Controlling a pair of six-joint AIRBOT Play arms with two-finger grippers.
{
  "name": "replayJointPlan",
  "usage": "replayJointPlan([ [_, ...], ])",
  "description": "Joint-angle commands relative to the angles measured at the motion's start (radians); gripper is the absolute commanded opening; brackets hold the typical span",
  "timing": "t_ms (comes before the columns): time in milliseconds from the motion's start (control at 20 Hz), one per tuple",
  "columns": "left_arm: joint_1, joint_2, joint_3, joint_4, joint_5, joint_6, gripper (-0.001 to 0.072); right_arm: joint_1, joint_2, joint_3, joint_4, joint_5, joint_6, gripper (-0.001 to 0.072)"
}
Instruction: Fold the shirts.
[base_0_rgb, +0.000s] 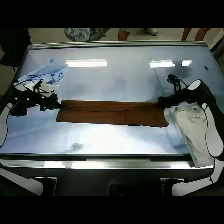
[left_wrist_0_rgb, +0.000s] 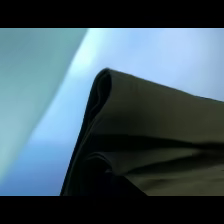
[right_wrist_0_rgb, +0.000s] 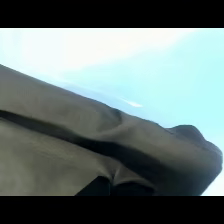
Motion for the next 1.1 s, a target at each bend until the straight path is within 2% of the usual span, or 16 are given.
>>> replayJointPlan([
  [0, -0.016, -0.037, 0.016, -0.001, -0.015, -0.026, 0.0138, 0.002, -0.004, 0.006, -0.067, 0.035, 0.001, 0.0073],
  [50, -0.009, -0.032, 0.030, -0.001, -0.040, -0.026, 0.0468, 0.002, 0.013, 0.009, -0.067, 0.052, -0.017, 0.0373],
  [100, 0.004, -0.024, 0.049, 0.000, -0.074, -0.026, 0.0610, -0.004, 0.037, 0.015, -0.066, 0.082, -0.097, 0.0701],
  [150, 0.019, -0.010, 0.063, 0.000, -0.097, -0.025, 0.0609, -0.018, 0.060, 0.016, -0.078, 0.108, -0.128, 0.0704],
  [300, 0.058, 0.075, 0.072, 0.000, -0.106, -0.021, 0.0600, -0.127, 0.066, 0.013, -0.084, 0.226, -0.124, 0.0708],
  [450, 0.063, 0.158, 0.072, 0.000, -0.102, -0.002, 0.0599, -0.212, 0.005, 0.005, 0.029, 0.317, -0.103, 0.0716],
  [700, 0.026, 0.269, 0.072, -0.001, -0.103, -0.003, 0.0598, -0.207, -0.120, -0.011, 0.201, 0.308, -0.100, 0.0717],
  [1050, -0.066, 0.366, 0.072, -0.001, -0.104, -0.003, 0.0597, -0.203, -0.182, -0.014, 0.271, 0.301, -0.059, 0.0717],
])
